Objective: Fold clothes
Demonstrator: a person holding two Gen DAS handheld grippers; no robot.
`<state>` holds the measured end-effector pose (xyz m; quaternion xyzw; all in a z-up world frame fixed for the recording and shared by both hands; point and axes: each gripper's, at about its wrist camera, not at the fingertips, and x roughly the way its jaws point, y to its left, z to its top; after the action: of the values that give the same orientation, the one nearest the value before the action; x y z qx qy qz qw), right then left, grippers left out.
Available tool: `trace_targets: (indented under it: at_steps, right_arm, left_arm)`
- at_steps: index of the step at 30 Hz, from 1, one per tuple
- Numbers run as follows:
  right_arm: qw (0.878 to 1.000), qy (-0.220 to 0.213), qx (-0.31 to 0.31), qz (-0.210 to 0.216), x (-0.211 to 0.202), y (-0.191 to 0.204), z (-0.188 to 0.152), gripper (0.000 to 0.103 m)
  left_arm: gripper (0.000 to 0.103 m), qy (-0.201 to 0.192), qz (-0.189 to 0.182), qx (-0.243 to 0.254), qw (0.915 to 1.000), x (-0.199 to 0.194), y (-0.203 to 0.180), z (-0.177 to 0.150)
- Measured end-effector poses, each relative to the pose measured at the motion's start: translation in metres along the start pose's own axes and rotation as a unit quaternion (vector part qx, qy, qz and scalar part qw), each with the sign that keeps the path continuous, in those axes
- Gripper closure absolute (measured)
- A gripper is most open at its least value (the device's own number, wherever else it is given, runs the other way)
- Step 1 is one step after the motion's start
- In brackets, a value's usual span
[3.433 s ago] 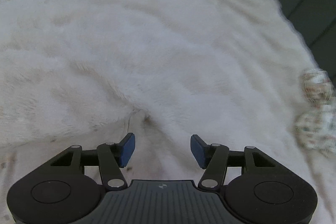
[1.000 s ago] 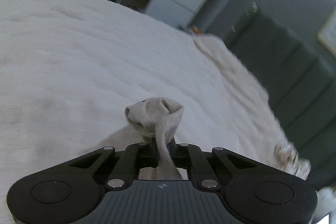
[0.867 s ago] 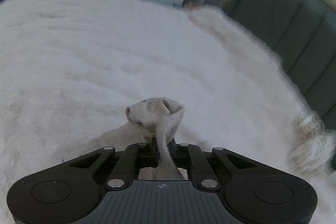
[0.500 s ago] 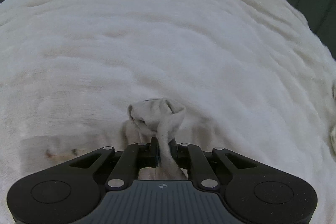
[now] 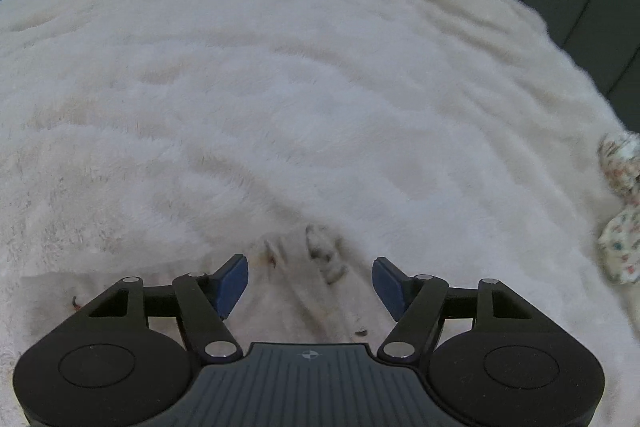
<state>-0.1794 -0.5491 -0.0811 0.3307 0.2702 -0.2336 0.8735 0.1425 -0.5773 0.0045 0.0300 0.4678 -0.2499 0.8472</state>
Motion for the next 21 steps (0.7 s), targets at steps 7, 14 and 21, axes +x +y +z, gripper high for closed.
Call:
trace_targets:
  at_steps: [7, 14, 21]
  right_arm:
    - [0.999, -0.028, 0.018, -0.01, -0.007, -0.011, 0.01, 0.088]
    - [0.999, -0.047, -0.013, 0.02, -0.017, 0.002, 0.013, 0.075]
    - [0.996, -0.042, -0.052, 0.064, -0.017, 0.018, 0.01, 0.057]
  left_arm:
    - [0.039, 0.023, 0.006, -0.004, 0.9997, -0.017, 0.02, 0.004]
    - [0.013, 0.056, 0.0, -0.015, 0.9983, -0.021, 0.044, 0.003]
    - [0.012, 0.082, -0.031, -0.057, 0.9946, 0.009, 0.04, -0.003]
